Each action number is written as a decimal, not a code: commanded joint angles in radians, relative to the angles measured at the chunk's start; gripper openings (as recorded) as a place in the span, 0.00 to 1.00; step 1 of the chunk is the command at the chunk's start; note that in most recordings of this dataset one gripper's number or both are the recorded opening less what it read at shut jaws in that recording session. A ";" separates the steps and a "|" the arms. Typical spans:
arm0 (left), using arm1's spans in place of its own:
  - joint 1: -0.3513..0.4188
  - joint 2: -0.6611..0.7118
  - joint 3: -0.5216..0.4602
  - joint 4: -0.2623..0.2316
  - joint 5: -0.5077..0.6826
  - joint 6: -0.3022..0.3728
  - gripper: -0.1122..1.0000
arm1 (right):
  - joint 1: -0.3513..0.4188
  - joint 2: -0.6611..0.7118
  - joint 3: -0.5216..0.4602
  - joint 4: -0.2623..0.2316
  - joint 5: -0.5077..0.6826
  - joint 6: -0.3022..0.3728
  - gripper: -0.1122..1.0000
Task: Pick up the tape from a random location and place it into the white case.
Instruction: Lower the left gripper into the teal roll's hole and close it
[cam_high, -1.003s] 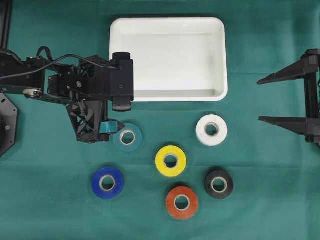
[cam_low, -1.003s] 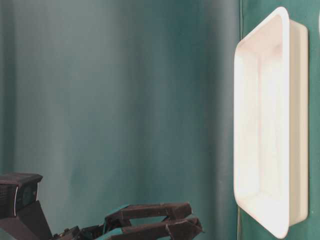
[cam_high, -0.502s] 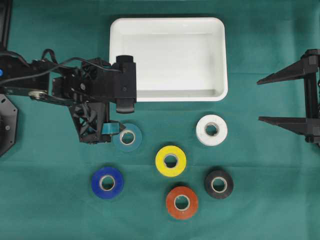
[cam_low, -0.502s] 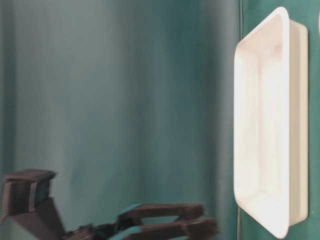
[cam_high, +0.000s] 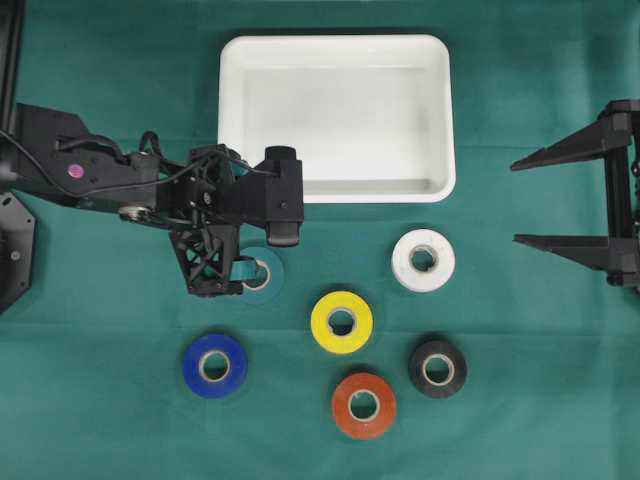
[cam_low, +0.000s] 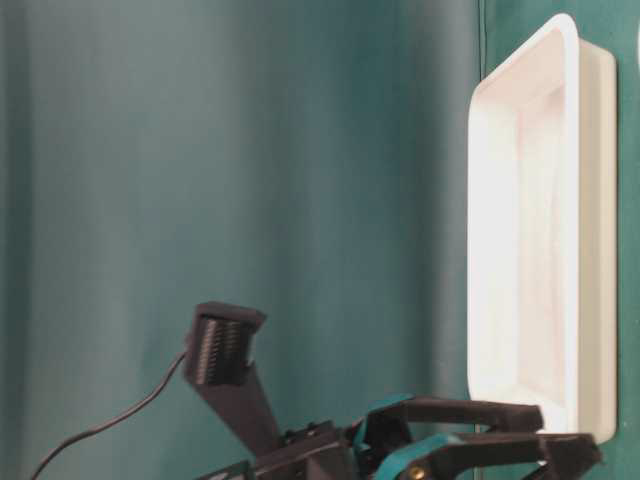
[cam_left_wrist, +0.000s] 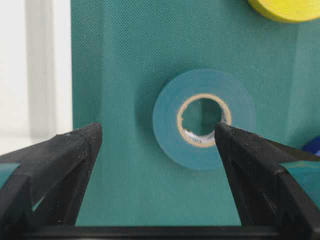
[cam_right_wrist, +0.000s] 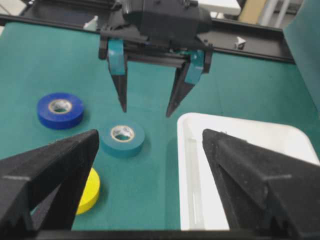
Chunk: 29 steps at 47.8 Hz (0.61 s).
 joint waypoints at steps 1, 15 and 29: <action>0.002 0.000 -0.008 0.003 -0.023 -0.002 0.98 | 0.000 0.005 -0.026 0.000 -0.005 -0.002 0.91; 0.002 0.057 0.015 0.003 -0.071 -0.002 0.98 | -0.002 0.018 -0.025 0.000 -0.005 -0.002 0.91; -0.006 0.109 0.020 0.003 -0.097 -0.002 0.98 | -0.002 0.020 -0.023 0.000 0.003 -0.003 0.91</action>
